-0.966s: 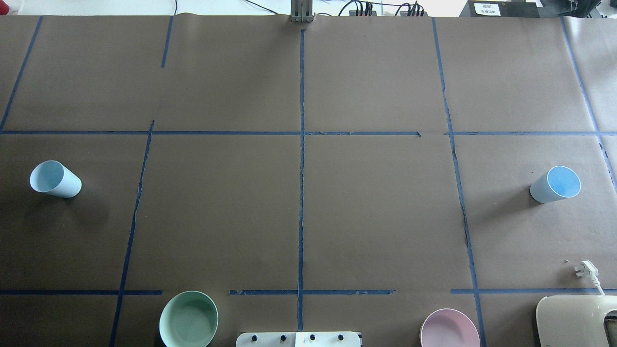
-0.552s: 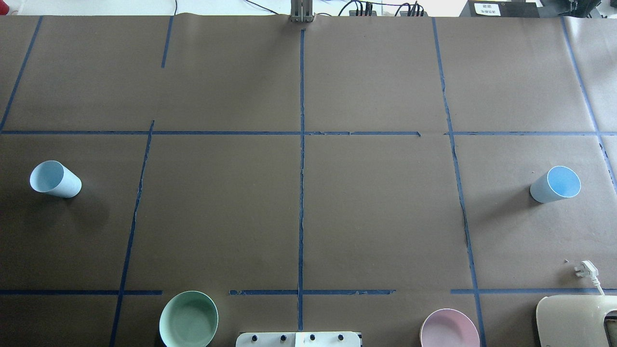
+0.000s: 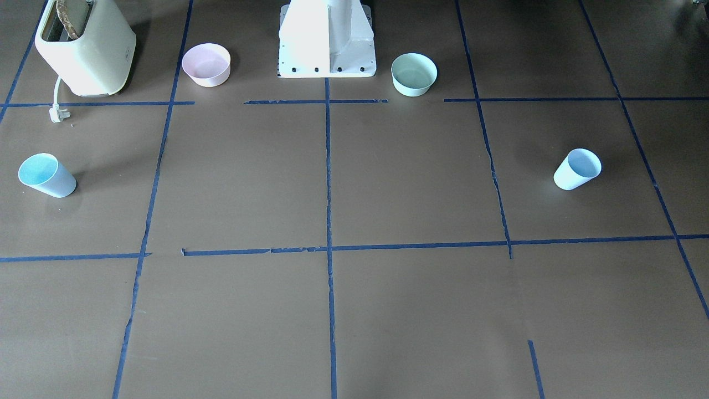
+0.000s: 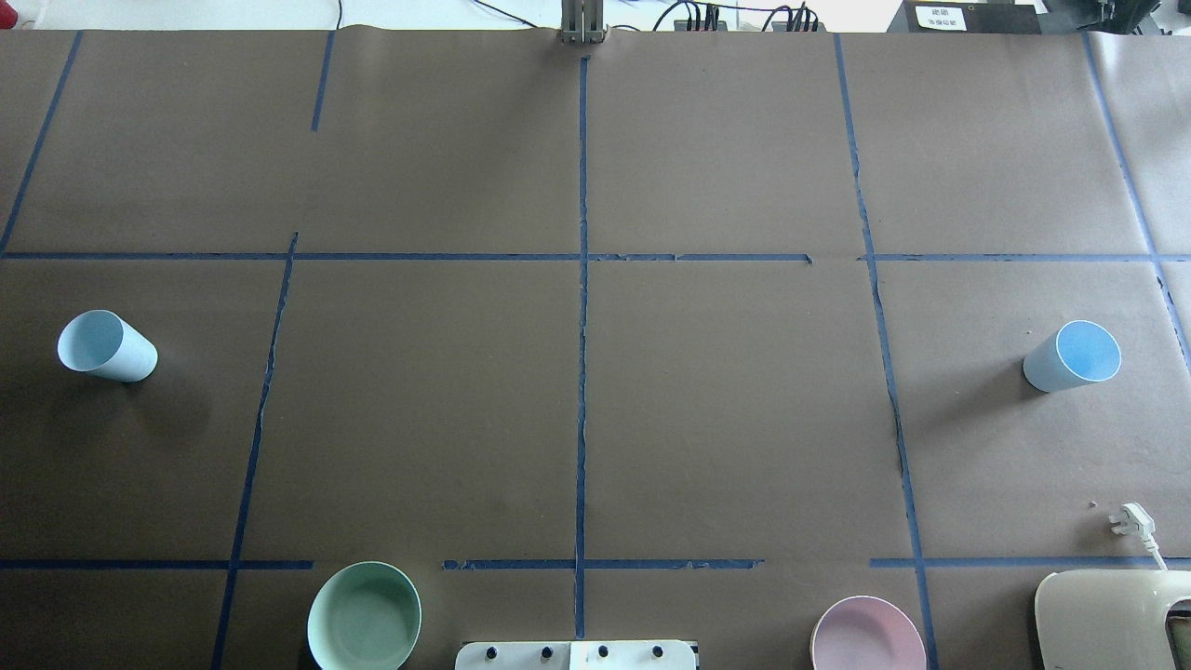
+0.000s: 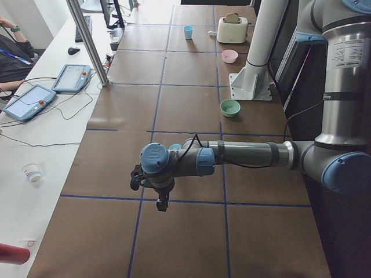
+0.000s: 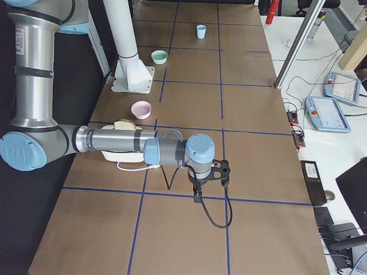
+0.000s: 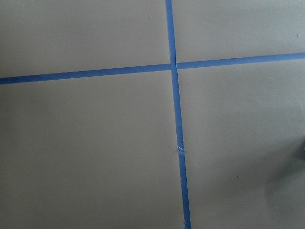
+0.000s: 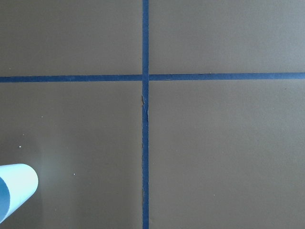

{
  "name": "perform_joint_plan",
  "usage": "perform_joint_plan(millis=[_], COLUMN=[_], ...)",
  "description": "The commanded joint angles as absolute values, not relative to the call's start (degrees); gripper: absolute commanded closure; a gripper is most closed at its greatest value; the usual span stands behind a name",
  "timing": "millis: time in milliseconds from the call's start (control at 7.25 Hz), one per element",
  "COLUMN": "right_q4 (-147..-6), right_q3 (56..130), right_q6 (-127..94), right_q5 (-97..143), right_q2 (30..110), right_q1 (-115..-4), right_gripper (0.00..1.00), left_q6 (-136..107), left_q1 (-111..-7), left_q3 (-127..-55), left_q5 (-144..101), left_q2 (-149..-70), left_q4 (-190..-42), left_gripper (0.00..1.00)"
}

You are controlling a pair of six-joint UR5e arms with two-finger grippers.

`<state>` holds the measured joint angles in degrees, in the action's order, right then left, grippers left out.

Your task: Stack blue cups with both arms

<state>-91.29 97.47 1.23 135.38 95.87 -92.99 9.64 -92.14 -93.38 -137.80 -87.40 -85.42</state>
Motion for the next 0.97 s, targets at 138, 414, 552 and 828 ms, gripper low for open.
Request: perform_joint_plan(millis=[138, 414, 552, 828], right_q4=[-91.32, -91.32, -91.32, -91.23], right_q3=[97.47, 97.47, 97.47, 97.56], right_q6=[1.14, 1.14, 1.14, 1.14], right_q5=[135.35, 135.35, 135.44, 135.44], right_q2=[95.8, 95.8, 95.8, 95.8], right_q1=[-92.99, -92.99, -92.99, -92.99], right_gripper=[0.0, 0.0, 0.0, 0.0], left_q6=[9.58, 8.88, 5.74, -4.52], left_q1=[-92.11, -92.02, -91.5, -85.81], left_q3=[-93.51, -96.31, -99.55, -104.39], left_q5=[-137.81, -137.73, -137.64, -137.9], left_q2=[-87.28, -87.45, -87.45, -87.28], left_q4=[-85.43, -85.34, -85.34, -85.6], left_gripper=[0.0, 0.0, 0.0, 0.0])
